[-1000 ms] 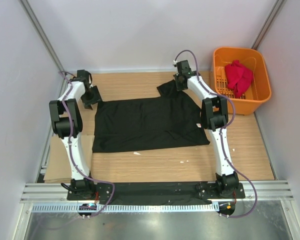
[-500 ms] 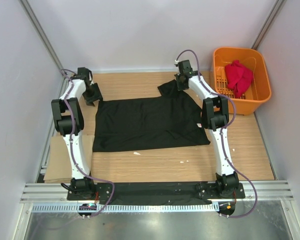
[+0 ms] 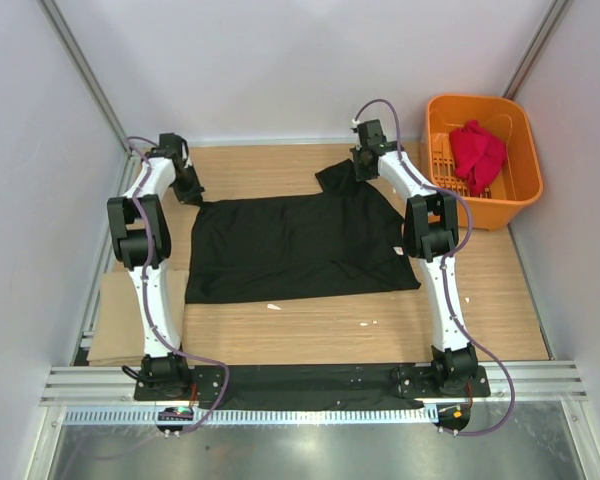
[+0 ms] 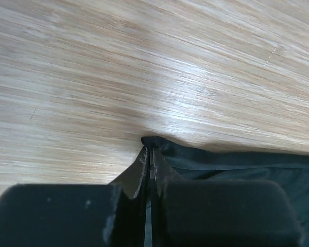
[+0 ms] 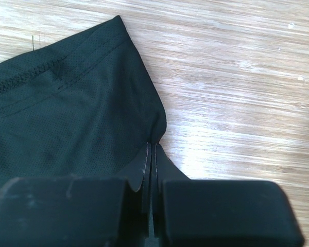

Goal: Fold and stack the t-shirts
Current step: Fold the tshirt

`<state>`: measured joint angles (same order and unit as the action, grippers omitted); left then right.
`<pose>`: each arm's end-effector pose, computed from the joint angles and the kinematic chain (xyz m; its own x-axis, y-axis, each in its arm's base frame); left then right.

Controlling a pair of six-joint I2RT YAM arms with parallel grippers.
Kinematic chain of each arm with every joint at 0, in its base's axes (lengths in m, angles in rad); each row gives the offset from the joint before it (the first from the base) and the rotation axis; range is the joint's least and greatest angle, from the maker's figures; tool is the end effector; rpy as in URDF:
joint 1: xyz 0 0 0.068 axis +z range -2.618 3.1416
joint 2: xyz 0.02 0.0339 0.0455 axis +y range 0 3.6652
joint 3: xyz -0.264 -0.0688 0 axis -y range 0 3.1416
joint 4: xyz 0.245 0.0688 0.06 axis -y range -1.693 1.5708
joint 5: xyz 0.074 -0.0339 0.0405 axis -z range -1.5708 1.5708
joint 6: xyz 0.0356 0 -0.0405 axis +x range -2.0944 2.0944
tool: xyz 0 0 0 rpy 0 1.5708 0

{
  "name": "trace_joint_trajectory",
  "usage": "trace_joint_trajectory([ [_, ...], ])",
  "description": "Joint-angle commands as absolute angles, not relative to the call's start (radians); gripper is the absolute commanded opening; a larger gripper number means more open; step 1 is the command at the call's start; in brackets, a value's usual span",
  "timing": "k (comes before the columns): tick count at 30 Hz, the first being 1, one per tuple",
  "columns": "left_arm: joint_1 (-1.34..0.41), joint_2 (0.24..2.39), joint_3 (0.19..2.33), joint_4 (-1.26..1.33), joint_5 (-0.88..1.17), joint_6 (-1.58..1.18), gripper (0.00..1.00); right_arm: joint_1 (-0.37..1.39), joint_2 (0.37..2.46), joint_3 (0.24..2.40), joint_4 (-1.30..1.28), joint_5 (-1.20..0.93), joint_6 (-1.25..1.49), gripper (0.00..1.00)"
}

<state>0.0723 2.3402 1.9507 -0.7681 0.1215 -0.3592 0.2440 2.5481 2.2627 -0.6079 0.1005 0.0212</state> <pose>0.4960 0.0316 0.1655 -0.8470 -0.4112 -0.3369 -0.3428 0.9069 -0.2451 0.5437 0.1317 0.1645 -0.7597 -0.1674 -0.6284 -0.1633 0.9844 -0.0649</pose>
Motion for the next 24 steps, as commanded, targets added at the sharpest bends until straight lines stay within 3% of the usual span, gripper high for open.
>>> trace_joint_trajectory([
  [1, 0.066, 2.362, 1.982, -0.759, 0.137, -0.333, 0.0, 0.238, 2.537, 2.276, -0.63, 0.104, 0.052, 0.01],
  [12, 0.064, 2.128, 1.872, -0.719, 0.147, -0.339, 0.0, 0.236, 2.338, 2.221, -0.709, 0.152, 0.141, 0.01],
  [24, 0.064, 1.91, 1.637, -0.713, 0.1, -0.376, 0.0, 0.233, 2.123, 1.993, -0.791, 0.167, 0.192, 0.01],
])
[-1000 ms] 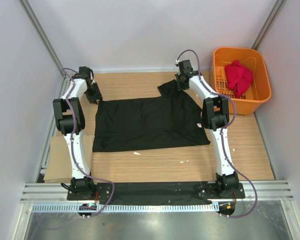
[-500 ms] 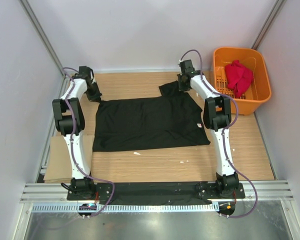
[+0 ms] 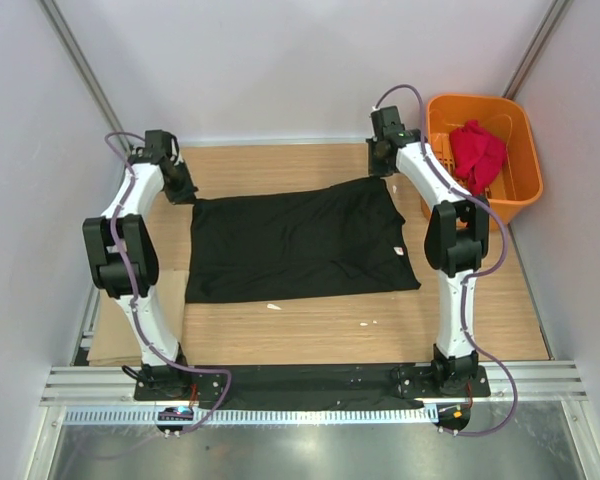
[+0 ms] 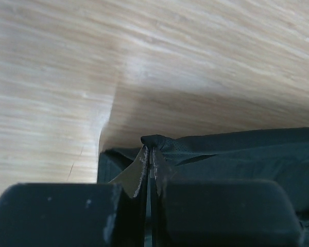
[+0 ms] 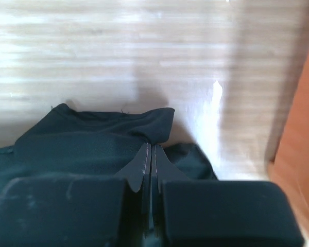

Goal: Fold and stack the t-shirts
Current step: Fold the tshirt

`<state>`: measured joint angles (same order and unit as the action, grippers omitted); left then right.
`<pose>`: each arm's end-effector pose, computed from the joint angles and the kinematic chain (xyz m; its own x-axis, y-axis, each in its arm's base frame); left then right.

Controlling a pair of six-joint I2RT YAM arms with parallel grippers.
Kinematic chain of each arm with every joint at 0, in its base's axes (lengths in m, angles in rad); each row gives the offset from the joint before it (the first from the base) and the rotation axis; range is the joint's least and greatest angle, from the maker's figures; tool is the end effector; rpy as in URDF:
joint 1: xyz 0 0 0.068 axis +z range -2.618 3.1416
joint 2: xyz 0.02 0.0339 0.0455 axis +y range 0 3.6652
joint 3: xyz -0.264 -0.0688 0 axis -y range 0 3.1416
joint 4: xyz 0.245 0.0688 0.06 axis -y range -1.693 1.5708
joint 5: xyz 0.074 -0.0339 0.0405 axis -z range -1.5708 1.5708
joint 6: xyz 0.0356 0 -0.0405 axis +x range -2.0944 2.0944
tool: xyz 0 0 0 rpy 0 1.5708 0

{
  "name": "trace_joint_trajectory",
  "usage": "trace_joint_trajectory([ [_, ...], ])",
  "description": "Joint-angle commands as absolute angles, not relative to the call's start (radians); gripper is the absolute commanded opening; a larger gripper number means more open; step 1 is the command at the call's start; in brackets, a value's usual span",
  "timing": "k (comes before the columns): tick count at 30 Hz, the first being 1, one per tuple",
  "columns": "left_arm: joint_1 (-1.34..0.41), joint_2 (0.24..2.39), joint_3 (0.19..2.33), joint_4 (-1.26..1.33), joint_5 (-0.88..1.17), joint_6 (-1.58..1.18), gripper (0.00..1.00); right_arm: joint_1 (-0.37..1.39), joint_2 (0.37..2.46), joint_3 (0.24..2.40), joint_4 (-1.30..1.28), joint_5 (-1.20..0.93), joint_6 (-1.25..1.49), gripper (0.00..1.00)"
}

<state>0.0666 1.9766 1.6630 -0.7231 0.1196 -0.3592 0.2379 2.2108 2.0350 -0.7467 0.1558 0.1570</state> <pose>0.4308 0.0245 0.2434 -0.8021 -0.4033 -0.4405 -0.3070 0.9111 -0.2751 0.4826 0.1114 0.2545 -0.7873 -0.0320 -0.6157 -0.0189 0.9994 -0.0278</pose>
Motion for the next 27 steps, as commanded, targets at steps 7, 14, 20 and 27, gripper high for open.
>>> trace_joint_trajectory([
  [7, 0.064, 1.856, 1.58, -0.801, 0.035, -0.394, 0.0, 0.233, 2.019, 1.873, -0.88, 0.15, 0.238, 0.01],
  [14, 0.064, 1.839, 1.529, -0.896, -0.071, -0.393, 0.0, 0.233, 1.896, 1.698, -0.842, 0.132, 0.258, 0.01],
  [20, 0.064, 1.833, 1.479, -0.922, -0.054, -0.413, 0.0, 0.233, 1.859, 1.58, -0.827, 0.095, 0.284, 0.01],
  [27, 0.064, 1.821, 1.421, -0.927, -0.058, -0.423, 0.0, 0.233, 1.819, 1.491, -0.818, 0.11, 0.275, 0.01],
])
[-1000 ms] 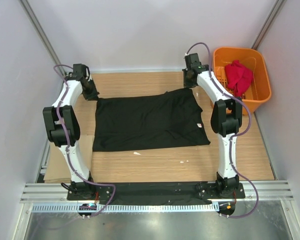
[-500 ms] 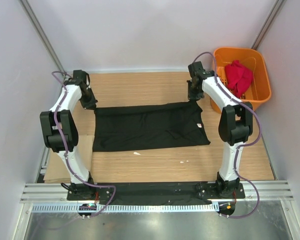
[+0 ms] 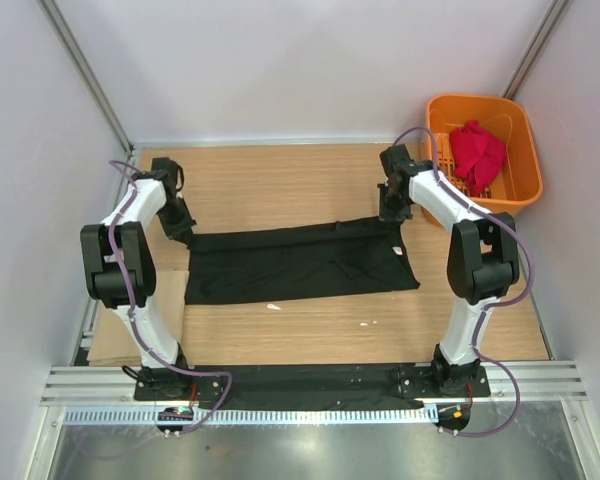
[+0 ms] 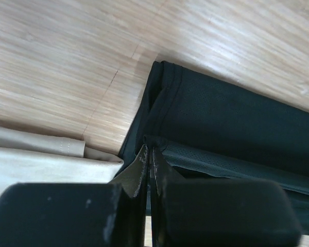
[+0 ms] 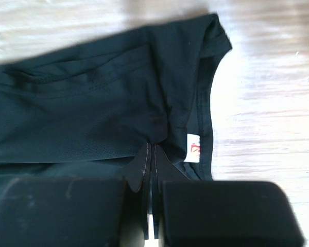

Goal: Fold and stack the t-shirts
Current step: Fold the tshirt

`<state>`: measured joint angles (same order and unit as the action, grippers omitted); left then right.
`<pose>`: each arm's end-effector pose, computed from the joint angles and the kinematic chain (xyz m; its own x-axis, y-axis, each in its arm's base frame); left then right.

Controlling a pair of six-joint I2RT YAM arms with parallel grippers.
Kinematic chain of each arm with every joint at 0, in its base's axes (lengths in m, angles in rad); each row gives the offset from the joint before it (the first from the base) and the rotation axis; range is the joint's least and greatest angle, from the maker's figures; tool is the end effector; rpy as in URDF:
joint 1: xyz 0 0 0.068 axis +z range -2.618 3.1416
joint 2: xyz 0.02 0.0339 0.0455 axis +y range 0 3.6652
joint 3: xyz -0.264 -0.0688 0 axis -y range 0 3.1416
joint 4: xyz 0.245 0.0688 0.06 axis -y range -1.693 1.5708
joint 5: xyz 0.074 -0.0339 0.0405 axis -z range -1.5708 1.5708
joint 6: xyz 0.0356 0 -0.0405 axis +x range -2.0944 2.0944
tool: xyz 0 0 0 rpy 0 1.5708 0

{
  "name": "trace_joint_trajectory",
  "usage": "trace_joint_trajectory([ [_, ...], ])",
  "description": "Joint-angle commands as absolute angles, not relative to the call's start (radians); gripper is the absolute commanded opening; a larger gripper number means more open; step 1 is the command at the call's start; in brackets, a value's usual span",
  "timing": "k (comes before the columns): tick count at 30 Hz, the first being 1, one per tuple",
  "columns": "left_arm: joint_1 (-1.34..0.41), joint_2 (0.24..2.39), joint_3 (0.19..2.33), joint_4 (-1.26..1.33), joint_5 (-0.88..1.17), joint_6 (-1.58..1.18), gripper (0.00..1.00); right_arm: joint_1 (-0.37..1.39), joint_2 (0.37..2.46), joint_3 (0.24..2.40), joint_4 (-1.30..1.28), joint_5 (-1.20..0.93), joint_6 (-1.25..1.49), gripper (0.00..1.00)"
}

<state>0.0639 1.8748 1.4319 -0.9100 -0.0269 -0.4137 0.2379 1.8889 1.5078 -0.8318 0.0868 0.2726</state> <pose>0.3690 0.0246 0.2076 -0.8642 -0.4580 -0.2085 -0.4555 0.8880 -0.0629 0.3804 0.0891 0.2263 -0.9319 0.0500 -0.3592 0.0474 0.9987 0.0161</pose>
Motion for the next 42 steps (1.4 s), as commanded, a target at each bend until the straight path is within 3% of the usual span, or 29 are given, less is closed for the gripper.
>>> trace_joint_trajectory([
  [1, 0.064, 1.816, 1.414, -0.927, -0.055, -0.428, 0.0, 0.233, 1.812, 1.482, -0.815, 0.112, 0.275, 0.01],
  [18, 0.057, 1.735, 1.255, -0.877, -0.048, -0.483, 0.0, 0.233, 1.796, 1.396, -0.775, 0.117, 0.253, 0.01],
  [19, 0.057, 1.736, 1.256, -0.882, -0.046, -0.485, 0.01, 0.233, 1.801, 1.394, -0.779, 0.118, 0.255, 0.01],
  [20, 0.054, 1.738, 1.256, -0.89, -0.045, -0.488, 0.07, 0.233, 1.801, 1.394, -0.785, 0.124, 0.258, 0.01],
  [22, 0.055, 1.711, 1.256, -0.929, -0.078, -0.492, 0.19, 0.232, 1.792, 1.407, -0.859, 0.155, 0.279, 0.16],
  [23, 0.055, 1.685, 1.256, -0.948, -0.092, -0.5, 0.32, 0.232, 1.777, 1.416, -0.897, 0.173, 0.29, 0.23],
  [25, 0.054, 1.558, 1.237, -0.965, -0.097, -0.515, 0.43, 0.238, 1.653, 1.379, -0.922, 0.161, 0.333, 0.43],
  [26, 0.055, 1.511, 1.208, -0.956, -0.095, -0.538, 0.55, 0.236, 1.597, 1.312, -0.851, 0.137, 0.348, 0.5],
  [28, 0.055, 1.407, 1.178, -0.886, -0.071, -0.551, 0.6, 0.238, 1.505, 1.255, -0.751, 0.083, 0.385, 0.64],
  [35, -0.024, 1.552, 1.252, -0.815, 0.096, -0.575, 0.38, 0.29, 1.691, 1.362, -0.644, -0.067, 0.41, 0.63],
  [38, -0.055, 1.633, 1.267, -0.796, 0.129, -0.56, 0.31, 0.334, 1.771, 1.428, -0.626, -0.107, 0.445, 0.55],
  [42, -0.057, 1.684, 1.258, -0.799, 0.1, -0.534, 0.27, 0.379, 1.839, 1.492, -0.618, -0.155, 0.478, 0.34],
])
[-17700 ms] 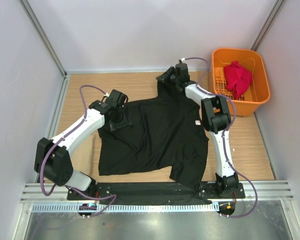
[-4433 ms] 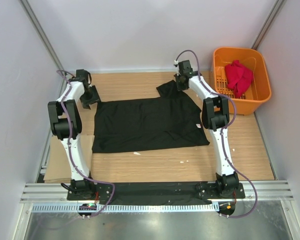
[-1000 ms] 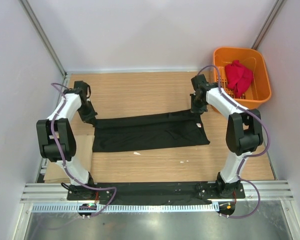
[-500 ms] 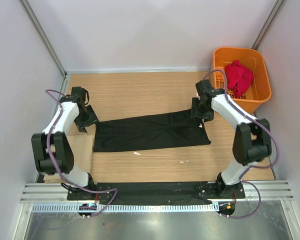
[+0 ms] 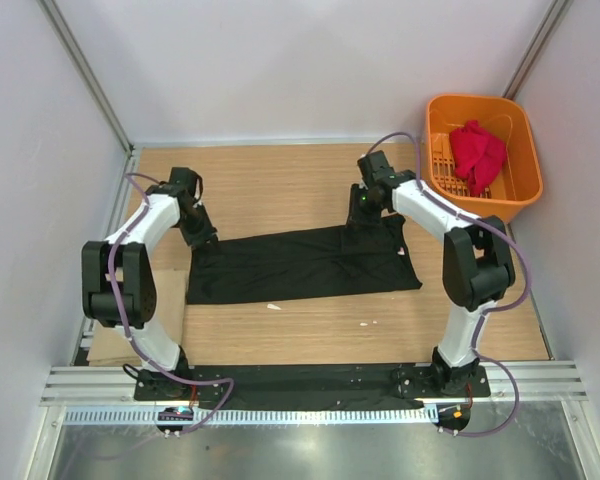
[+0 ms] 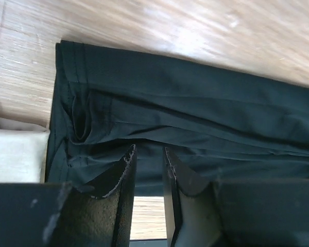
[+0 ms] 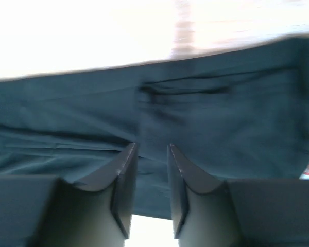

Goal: Fold and stack the t-shirts
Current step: Fold the tshirt

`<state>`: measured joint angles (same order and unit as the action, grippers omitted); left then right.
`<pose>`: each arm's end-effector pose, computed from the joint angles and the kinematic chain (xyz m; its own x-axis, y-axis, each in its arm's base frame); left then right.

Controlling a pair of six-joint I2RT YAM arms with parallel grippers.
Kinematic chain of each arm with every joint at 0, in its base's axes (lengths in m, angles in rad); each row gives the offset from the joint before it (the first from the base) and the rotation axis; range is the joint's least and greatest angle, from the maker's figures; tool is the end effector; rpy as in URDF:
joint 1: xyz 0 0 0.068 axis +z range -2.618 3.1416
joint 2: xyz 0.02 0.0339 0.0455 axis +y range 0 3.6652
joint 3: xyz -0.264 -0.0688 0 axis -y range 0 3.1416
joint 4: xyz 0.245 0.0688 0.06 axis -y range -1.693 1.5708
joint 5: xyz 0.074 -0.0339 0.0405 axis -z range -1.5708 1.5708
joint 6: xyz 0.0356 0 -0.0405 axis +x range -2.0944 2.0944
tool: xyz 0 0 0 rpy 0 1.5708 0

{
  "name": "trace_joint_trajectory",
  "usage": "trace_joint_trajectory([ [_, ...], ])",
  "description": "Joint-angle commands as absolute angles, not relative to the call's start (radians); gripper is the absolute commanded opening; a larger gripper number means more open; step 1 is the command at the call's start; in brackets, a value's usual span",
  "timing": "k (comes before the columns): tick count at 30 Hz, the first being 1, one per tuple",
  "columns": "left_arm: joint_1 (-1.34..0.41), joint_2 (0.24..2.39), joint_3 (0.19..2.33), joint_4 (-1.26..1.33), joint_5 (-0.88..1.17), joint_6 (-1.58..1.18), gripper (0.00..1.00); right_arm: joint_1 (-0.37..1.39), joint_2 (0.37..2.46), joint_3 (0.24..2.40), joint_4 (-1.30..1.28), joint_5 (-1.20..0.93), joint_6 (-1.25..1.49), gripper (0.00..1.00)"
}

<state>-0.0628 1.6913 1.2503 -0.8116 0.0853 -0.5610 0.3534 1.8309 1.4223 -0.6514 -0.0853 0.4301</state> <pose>0.3323 -0.0239 0.2213 -0.8501 -0.4777 -0.2218 -0.4289 0.8723 -0.2350 0.3649 0.1378 0.2308 -0.9040 0.1093 -0.4134 -0.0077 0.9624 0.2714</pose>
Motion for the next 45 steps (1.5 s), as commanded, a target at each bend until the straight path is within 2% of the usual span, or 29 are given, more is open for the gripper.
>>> trace_joint_trajectory([
  [1, -0.057, 1.687, 1.252, -0.801, 0.091, -0.528, 0.27, 0.382, 1.844, 1.491, -0.614, -0.169, 0.488, 0.32],
  [5, -0.057, 1.712, 1.209, -0.813, 0.045, -0.52, 0.27, 0.388, 1.83, 1.43, -0.581, -0.201, 0.522, 0.31],
  [8, -0.057, 1.724, 1.177, -0.804, 0.019, -0.52, 0.28, 0.388, 1.793, 1.375, -0.594, -0.151, 0.535, 0.35],
  [9, -0.057, 1.732, 1.17, -0.796, 0.015, -0.515, 0.29, 0.387, 1.783, 1.347, -0.616, -0.125, 0.54, 0.42],
  [12, -0.058, 1.788, 1.178, -0.795, -0.029, -0.485, 0.3, 0.385, 1.727, 1.293, -0.643, -0.005, 0.592, 0.53],
  [14, -0.057, 1.819, 1.19, -0.796, -0.041, -0.466, 0.3, 0.385, 1.686, 1.27, -0.656, 0.104, 0.67, 0.57],
  [16, -0.057, 1.81, 1.198, -0.805, -0.064, -0.466, 0.31, 0.391, 1.652, 1.25, -0.666, 0.153, 0.742, 0.66],
  [17, -0.057, 1.768, 1.198, -0.805, -0.066, -0.471, 0.34, 0.393, 1.614, 1.232, -0.666, 0.179, 0.809, 0.7],
  [19, -0.058, 1.703, 1.204, -0.804, -0.054, -0.492, 0.42, 0.394, 1.577, 1.206, -0.661, 0.195, 0.891, 0.83],
  [20, -0.058, 1.642, 1.207, -0.804, -0.042, -0.5, 0.44, 0.396, 1.562, 1.191, -0.661, 0.198, 0.944, 1.0],
  [23, -0.072, 1.545, 1.232, -0.824, -0.005, -0.535, 0.49, 0.417, 1.526, 1.138, -0.658, 0.254, 1.103, 1.0],
  [27, -0.11, 1.453, 1.255, -0.842, 0.057, -0.571, 0.51, 0.439, 1.607, 1.189, -0.715, 0.287, 1.244, 1.0],
  [35, -0.14, 1.339, 1.212, -0.85, 0.072, -0.571, 0.52, 0.469, 1.81, 1.333, -0.768, 0.354, 1.304, 1.0],
  [45, -0.14, 1.281, 1.192, -0.881, 0.052, -0.537, 0.57, 0.471, 1.986, 1.394, -0.75, 0.376, 1.275, 1.0],
])
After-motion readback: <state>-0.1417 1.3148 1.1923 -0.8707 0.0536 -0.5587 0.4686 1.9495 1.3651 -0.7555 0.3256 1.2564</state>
